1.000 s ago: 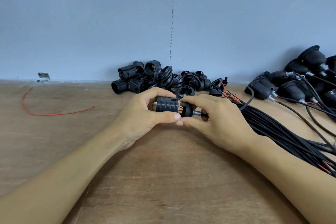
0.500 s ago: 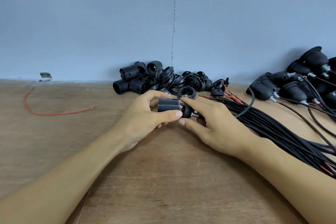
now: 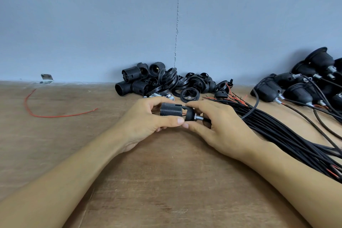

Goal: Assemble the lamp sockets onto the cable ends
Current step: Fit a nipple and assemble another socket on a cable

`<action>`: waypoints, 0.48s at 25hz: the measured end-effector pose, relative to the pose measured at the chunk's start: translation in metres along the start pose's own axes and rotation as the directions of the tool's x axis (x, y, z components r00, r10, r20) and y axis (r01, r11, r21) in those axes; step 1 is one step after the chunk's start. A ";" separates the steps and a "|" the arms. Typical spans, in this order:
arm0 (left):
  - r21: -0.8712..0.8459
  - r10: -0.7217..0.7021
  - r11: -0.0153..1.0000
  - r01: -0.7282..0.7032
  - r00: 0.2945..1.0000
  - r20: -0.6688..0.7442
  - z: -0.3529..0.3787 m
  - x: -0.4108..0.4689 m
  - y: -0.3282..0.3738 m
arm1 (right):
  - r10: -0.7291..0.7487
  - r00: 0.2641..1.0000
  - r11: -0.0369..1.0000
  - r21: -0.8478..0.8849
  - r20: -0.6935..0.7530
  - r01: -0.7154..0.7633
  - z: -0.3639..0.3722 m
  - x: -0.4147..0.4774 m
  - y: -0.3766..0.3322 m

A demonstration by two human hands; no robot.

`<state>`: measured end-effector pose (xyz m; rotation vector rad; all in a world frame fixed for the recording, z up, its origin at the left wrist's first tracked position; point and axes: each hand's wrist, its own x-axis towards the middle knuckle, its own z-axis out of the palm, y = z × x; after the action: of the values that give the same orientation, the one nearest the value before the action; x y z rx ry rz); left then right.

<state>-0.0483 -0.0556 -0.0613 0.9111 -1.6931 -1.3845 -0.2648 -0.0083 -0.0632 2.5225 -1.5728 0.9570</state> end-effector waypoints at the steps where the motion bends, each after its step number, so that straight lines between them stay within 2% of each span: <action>1: -0.003 -0.008 1.000 0.008 1.000 0.005 0.000 0.000 0.000 | -0.013 1.000 1.000 -0.006 -0.008 0.013 0.000 -0.001 0.000; 12: -0.040 -0.114 0.992 0.117 0.990 0.081 -0.007 0.000 0.007 | -0.036 0.998 0.996 -0.078 -0.056 0.032 0.001 -0.002 -0.004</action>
<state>-0.0426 -0.0580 -0.0539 0.9537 -1.6832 -1.5466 -0.2617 -0.0048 -0.0640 2.4400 -1.5156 0.9370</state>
